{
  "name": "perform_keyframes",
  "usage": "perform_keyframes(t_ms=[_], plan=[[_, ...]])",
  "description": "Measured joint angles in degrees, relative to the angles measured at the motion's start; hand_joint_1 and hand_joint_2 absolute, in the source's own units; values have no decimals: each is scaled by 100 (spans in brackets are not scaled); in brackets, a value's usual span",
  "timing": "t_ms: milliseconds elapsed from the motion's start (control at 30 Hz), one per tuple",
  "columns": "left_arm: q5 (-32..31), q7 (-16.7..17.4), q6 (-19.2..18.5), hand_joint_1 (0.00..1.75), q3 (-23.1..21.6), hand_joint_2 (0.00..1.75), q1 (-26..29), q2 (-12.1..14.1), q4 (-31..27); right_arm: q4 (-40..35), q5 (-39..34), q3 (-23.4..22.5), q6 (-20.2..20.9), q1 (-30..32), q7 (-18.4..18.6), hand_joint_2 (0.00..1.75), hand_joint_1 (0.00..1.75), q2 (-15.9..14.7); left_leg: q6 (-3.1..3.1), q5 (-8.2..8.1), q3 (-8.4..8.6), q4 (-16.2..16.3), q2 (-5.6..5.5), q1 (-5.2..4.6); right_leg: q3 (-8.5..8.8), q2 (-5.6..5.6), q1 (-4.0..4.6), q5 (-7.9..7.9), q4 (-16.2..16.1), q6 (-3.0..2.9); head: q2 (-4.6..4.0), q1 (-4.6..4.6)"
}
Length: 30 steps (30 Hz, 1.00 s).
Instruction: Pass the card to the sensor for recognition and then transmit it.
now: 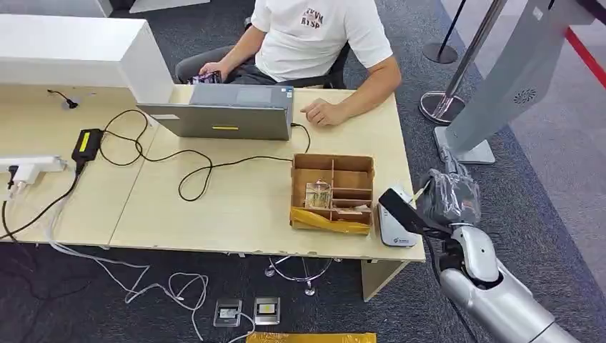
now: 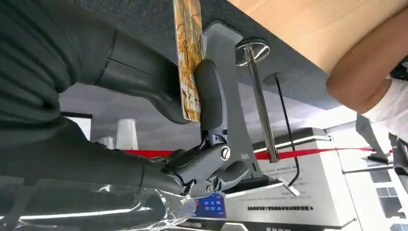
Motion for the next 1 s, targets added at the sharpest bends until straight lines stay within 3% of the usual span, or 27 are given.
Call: perform_keyframes(t_ms=[333,1000], plan=[[74,48,-116,0,-33,175,-7,4,0,293,-94,74,190,66,-391,175,175,400,0,0,-1,-1,-1,1,-1,0,1,-1,1,-1,0,-2],[120,50,-114,0,-129,175,-10,7,0,992,-205,144,166,78,-573,175,175,850,0,0,0,-1,-1,1,-1,0,1,-1,1,0,0,-2]])
